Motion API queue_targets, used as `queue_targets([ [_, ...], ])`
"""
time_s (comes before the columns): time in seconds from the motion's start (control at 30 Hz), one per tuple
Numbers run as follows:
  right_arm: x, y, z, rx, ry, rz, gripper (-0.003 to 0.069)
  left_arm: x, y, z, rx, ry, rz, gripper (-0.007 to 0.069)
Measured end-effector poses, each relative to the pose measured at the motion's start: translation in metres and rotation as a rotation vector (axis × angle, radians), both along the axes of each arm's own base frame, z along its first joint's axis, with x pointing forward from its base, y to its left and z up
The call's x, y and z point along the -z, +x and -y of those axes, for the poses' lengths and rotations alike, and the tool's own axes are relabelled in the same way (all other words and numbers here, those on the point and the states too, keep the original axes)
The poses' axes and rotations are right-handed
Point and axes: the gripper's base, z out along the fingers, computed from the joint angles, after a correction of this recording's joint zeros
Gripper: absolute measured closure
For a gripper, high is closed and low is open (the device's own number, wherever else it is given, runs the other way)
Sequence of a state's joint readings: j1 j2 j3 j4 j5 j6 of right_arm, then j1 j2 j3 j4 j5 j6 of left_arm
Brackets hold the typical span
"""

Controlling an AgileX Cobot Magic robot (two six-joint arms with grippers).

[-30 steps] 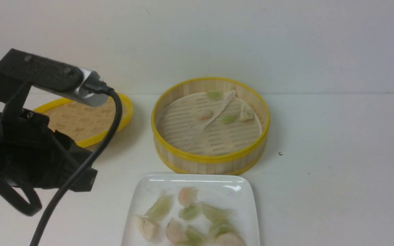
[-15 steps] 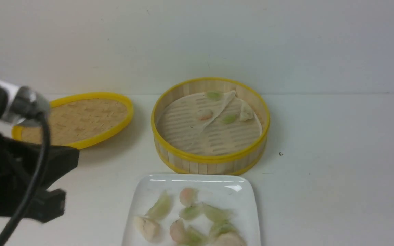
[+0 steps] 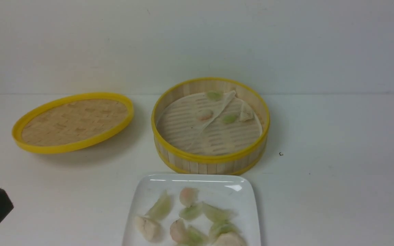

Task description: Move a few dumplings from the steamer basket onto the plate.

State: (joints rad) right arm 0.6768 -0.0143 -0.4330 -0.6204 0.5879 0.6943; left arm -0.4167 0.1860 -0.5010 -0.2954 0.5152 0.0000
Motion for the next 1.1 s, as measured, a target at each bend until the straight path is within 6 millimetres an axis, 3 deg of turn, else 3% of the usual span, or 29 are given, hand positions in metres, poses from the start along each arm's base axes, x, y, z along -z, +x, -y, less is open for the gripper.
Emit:
queue_targets([
  [0.23,0.0,0.0,0.0,0.0,0.0,0.0,0.0673,-0.003,-0.004,-0.003,-0.008,-0.014,0.058,0.0631],
  [0.33,0.0,0.0,0.0,0.0,0.0,0.0,0.0673,-0.004,-0.003,-0.004,-0.018,0.03,0.1,0.0631],
  [0.43,0.0,0.0,0.0,0.0,0.0,0.0,0.0673,0.009,0.001,-0.006,-0.065,0.151,0.158,0.0631],
  [0.5,0.0,0.0,0.0,0.0,0.0,0.0,0.0673,0.03,0.005,-0.009,-0.143,0.222,0.153,0.0631],
  [0.53,0.0,0.0,0.0,0.0,0.0,0.0,0.0673,0.03,0.004,-0.01,-0.152,0.225,0.157,0.0631],
  [0.73,0.0,0.0,0.0,0.0,0.0,0.0,0.0673,0.104,0.013,-0.02,-0.374,0.329,0.021,0.0631],
  [0.87,0.0,0.0,0.0,0.001,0.0,-0.001,0.0673,0.144,0.018,-0.022,-0.396,0.385,-0.092,0.0631],
  [0.93,0.0,0.0,0.0,0.001,0.0,-0.001,0.0673,0.153,0.019,-0.023,-0.394,0.409,-0.112,0.0631],
  [1.1,0.0,0.0,0.0,0.0,0.0,0.0,0.0673,0.152,0.019,-0.024,-0.4,0.413,-0.096,0.0631],
])
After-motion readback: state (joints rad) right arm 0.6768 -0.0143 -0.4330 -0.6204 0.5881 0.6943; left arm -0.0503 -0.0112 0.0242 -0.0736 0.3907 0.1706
